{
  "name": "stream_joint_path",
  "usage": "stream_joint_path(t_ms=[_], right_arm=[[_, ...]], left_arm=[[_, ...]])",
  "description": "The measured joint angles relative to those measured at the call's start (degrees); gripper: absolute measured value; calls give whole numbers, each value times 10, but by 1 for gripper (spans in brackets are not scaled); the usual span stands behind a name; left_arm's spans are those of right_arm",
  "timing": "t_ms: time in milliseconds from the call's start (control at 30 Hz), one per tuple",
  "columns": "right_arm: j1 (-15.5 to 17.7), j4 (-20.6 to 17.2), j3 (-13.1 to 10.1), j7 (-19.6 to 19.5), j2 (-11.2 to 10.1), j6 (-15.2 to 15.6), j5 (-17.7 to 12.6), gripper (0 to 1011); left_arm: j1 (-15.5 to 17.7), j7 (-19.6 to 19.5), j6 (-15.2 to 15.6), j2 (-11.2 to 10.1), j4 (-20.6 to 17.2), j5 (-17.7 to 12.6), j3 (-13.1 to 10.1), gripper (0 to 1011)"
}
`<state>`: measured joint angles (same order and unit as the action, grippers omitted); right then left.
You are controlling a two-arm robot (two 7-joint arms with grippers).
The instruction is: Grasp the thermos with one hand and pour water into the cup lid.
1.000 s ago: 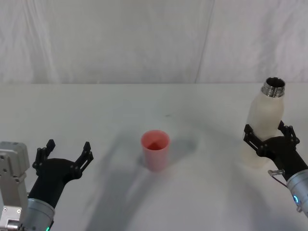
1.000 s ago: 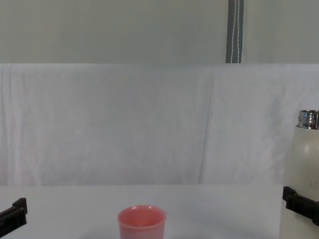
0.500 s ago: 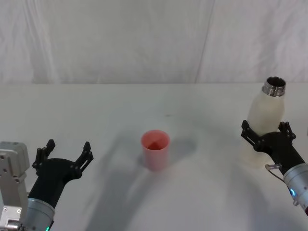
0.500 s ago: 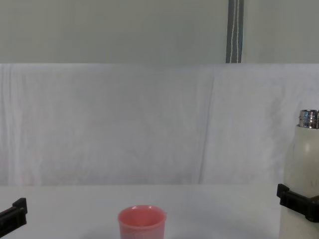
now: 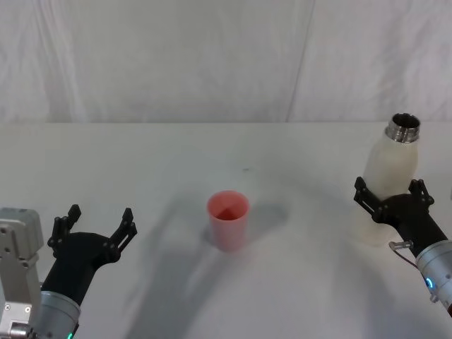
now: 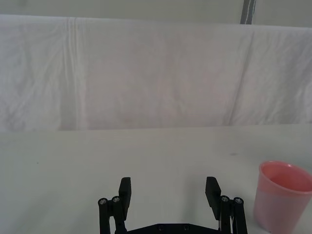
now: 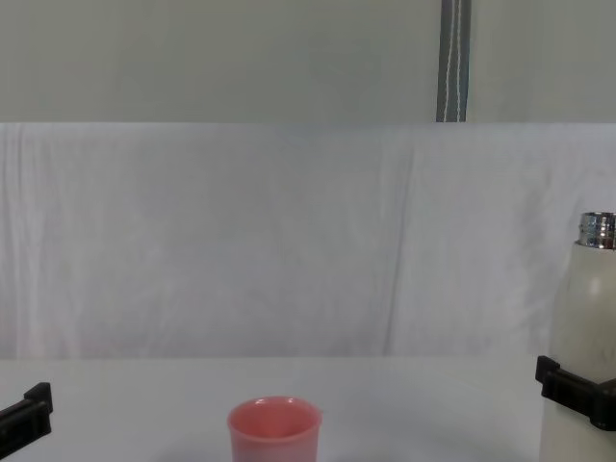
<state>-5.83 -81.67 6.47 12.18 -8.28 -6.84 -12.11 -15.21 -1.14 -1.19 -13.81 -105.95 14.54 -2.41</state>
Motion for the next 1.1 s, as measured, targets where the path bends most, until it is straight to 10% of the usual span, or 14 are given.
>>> stream_joint_path(t_ms=[633,1100], right_arm=[[1,-4,0,-1,0,2,0,950],[-5,-70,8,0,-17,60,-11,950]], left_arm=[[0,0,0,0,0,0,0,1001],[0,0,0,0,0,0,0,1001]])
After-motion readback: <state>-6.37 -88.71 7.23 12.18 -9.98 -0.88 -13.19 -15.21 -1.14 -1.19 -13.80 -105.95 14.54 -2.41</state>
